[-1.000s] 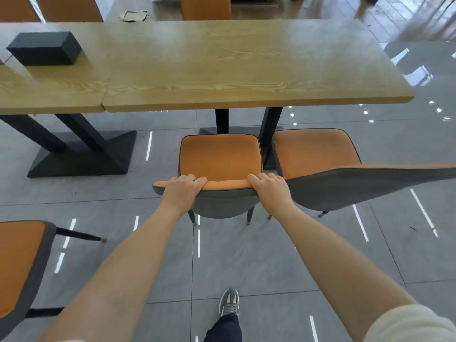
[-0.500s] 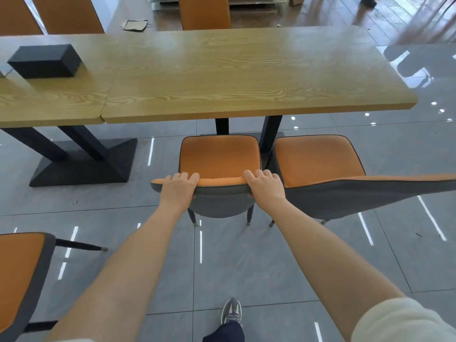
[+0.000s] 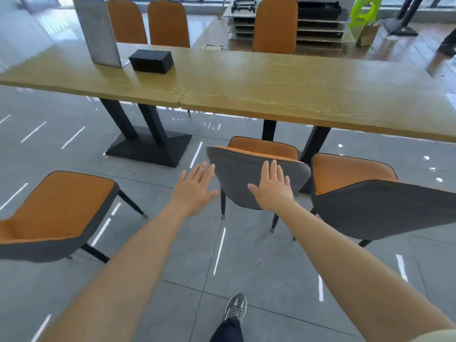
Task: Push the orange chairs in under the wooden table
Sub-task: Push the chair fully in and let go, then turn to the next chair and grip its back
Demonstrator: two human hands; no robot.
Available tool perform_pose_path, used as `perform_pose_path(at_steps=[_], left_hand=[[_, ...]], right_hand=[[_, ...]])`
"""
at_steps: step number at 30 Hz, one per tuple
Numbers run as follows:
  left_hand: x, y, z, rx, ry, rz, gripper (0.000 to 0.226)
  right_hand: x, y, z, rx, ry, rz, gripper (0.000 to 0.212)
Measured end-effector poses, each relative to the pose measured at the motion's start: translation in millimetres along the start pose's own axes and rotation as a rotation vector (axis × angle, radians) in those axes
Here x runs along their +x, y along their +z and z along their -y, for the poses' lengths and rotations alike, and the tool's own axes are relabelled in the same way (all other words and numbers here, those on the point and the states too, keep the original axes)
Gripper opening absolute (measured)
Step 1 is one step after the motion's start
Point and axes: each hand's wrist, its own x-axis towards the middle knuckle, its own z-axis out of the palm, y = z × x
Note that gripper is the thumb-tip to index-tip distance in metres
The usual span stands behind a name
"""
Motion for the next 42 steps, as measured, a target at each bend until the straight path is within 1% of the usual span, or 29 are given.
perform_pose_path(at_steps=[4, 10, 14, 18, 23, 26, 30, 38, 42], left_hand=[[-67, -13, 35, 0.035, -0.105, -0.043, 0.067], [-156, -27, 108, 0.071, -0.297, -0.076, 0.067], [-211, -26, 170, 0.078, -0.421, -0.074, 0.067], [-266, -18, 251, 0.067, -0.52, -0.076, 0.069], [-324, -22, 375, 0.069, -0.587, -0.104, 0.072], [-362, -23, 447, 0.073, -0.634, -0.068, 0.073], [-395, -29, 532, 0.012, -0.716, -0.068, 0.074], [-385, -30, 671, 0.021, -0.67, -0.07, 0.08], [-361, -33, 739, 0.107, -0.595, 0.028, 0.085]], right_hand=[[-35, 7, 50, -0.047, -0.152, -0.012, 0.074], [-74, 30, 150, -0.114, -0.384, 0.033, 0.076], [-91, 57, 231, -0.154, -0.537, 0.055, 0.077], [-105, 92, 322, -0.19, -0.634, 0.061, 0.079], [-119, 144, 452, -0.175, -0.685, 0.101, 0.082], [-124, 174, 531, -0.19, -0.707, 0.132, 0.084], [-126, 208, 621, -0.208, -0.74, 0.158, 0.086], [-92, 255, 757, -0.244, -0.794, 0.228, 0.089], [-69, 275, 808, -0.214, -0.753, 0.299, 0.095]])
